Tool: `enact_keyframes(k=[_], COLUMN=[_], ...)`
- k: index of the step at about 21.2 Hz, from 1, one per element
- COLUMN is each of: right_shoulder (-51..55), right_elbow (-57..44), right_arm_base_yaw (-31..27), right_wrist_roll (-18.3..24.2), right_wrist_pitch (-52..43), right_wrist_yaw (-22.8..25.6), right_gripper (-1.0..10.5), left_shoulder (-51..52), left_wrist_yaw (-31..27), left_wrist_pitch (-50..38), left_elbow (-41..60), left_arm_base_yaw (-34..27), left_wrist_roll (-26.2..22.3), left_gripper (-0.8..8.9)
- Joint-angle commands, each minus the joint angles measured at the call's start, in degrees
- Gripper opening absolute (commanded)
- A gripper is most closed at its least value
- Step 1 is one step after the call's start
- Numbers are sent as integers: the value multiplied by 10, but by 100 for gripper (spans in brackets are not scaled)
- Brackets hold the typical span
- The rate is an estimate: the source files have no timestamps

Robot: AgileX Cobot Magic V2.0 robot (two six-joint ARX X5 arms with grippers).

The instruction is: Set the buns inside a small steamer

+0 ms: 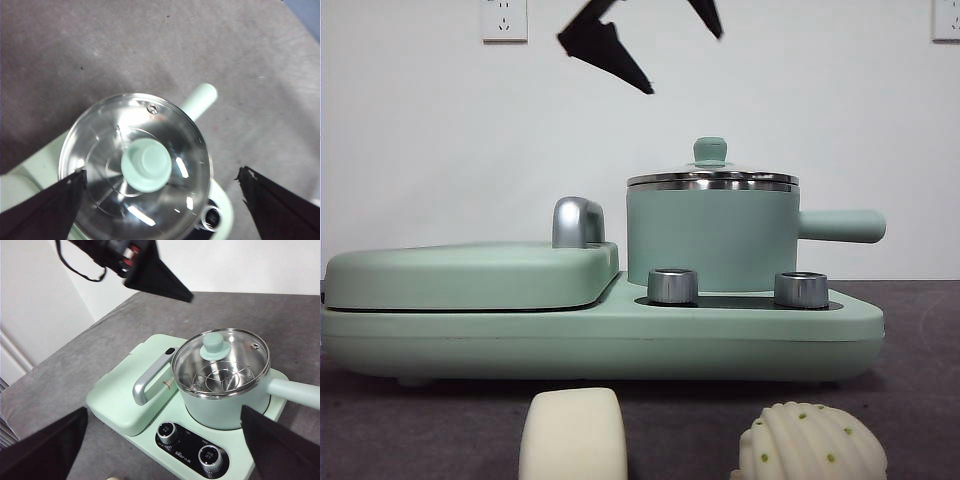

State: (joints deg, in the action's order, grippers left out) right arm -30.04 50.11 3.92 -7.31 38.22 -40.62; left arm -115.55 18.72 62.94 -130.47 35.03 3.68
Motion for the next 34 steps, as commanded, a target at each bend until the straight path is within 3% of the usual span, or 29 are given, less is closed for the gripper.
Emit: enact_keyframes(k=[1,5,18,21,31,34], right_shoulder=[-2,-2,-2,-2,-2,-2], right_elbow=[10,10,10,10,10,10], right_arm_base_yaw=[1,1,1,1,1,1], right_wrist_roll=[1,1,1,1,1,1], right_wrist_pitch=[-4,-4,13,15,15,15], right_wrist_yaw=[-2,1,1,1,2,2], right_gripper=[487,487,487,487,487,487], left_shoulder=[-24,-39,-93,-93,-106,-108], left_wrist_yaw=[-50,-119,-133,-133,-120,-113], left_wrist_pitch=[1,5,-4,-12,-9,-12], left_elbow=[-19,-19,-19,-19,-19,-19], left_arm_base_yaw=[23,58,73,68,64,64], left_wrist_roll=[-31,-69,-71,-70,-77,-78], left_gripper=[496,496,490,374,269,167])
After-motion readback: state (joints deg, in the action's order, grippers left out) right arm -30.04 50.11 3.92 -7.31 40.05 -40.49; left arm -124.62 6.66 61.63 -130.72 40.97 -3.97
